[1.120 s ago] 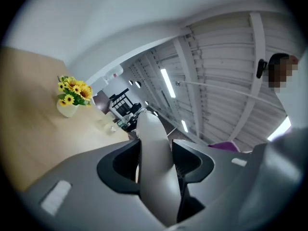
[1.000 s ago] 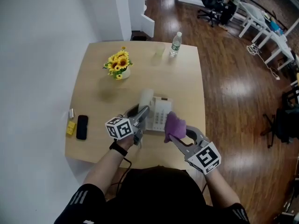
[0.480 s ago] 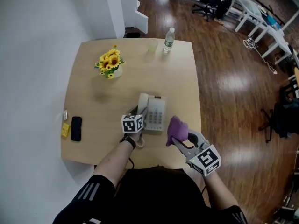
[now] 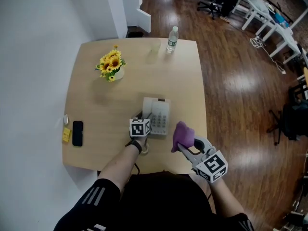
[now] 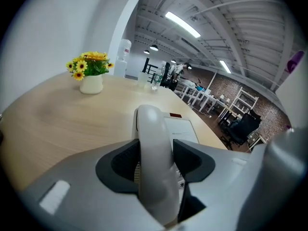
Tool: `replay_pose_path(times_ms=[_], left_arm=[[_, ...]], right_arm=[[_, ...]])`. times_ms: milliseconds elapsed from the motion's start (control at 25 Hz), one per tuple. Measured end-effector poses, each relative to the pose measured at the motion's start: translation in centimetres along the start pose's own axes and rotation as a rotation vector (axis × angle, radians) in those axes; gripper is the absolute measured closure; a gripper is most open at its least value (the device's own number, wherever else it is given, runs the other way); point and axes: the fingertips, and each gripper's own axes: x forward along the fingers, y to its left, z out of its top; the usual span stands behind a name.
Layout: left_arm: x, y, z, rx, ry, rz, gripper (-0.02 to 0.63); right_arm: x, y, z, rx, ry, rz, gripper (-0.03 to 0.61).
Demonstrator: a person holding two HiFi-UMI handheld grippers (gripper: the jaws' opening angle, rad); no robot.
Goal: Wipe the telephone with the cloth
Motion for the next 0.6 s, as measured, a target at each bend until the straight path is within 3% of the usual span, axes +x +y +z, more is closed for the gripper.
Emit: replay_pose_path(times_ms=[360,600], left_arm=[[-0.6,-0.2,-0.1,0.071,0.021,-0.072,0.341],[-4.7,-0.1,-0.3,0.034,-0.001,-0.175,0.325]], right_arm=[[0.7,1.1,0.2,0.013,-0.005,0.009,0.437],[0.9,1.7,-0.2,0.107,-0.032,0.020,0.437]])
